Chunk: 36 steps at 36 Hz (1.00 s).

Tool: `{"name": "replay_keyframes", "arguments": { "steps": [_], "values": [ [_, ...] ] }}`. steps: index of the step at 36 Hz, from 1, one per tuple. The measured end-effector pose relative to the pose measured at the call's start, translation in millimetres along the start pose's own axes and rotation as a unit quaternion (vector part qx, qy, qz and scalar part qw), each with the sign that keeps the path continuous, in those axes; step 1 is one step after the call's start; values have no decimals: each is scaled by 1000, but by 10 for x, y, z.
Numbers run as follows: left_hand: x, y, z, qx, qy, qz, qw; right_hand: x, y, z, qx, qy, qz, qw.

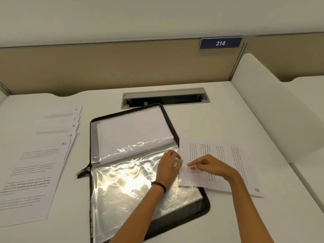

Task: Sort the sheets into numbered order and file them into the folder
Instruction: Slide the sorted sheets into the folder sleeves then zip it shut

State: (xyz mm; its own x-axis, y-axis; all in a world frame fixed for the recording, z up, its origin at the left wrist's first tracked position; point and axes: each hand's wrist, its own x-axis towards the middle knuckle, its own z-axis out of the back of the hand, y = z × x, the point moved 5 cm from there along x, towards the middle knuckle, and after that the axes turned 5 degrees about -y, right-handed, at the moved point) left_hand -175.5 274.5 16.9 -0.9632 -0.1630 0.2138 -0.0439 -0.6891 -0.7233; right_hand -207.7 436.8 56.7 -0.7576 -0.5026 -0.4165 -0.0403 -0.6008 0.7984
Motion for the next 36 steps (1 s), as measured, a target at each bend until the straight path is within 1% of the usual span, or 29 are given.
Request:
{"name": "replay_keyframes", "arguments": {
  "steps": [2,4,5,7,9,11,14,16,20,22,26,31,36],
  "values": [
    [37,-9,21,-5,17,-7,1000,106,65,131,14,-106,43,993],
    [78,0,54,-2,33,-22,999,199,77,241,25,-209,70,975],
    [99,9,77,5,34,-33,999,247,68,273,17,-240,78,967],
    [142,52,102,19,37,-49,998,360,54,313,-20,-266,98,959],
    [182,119,81,24,50,-54,997,506,19,338,-58,-263,97,958],
    [217,158,42,40,80,-64,994,650,-7,335,-86,-240,68,965],
    [264,118,-29,94,112,-136,980,827,-65,312,-108,-186,8,977],
    [283,69,-63,121,122,-179,969,899,-85,319,-122,-166,-13,978],
    [360,8,-56,126,136,-233,955,978,-64,371,-131,-171,-5,977],
    [422,-29,-38,124,147,-248,950,1004,-52,388,-132,-169,0,977],
    [511,-70,-3,119,181,-246,945,1050,-27,426,-135,-166,12,977],
    [555,-83,46,114,214,-238,941,1093,61,396,-141,-137,24,980],
    [622,-77,87,128,264,-177,940,1094,176,368,-131,-108,43,985]
  ]
}}
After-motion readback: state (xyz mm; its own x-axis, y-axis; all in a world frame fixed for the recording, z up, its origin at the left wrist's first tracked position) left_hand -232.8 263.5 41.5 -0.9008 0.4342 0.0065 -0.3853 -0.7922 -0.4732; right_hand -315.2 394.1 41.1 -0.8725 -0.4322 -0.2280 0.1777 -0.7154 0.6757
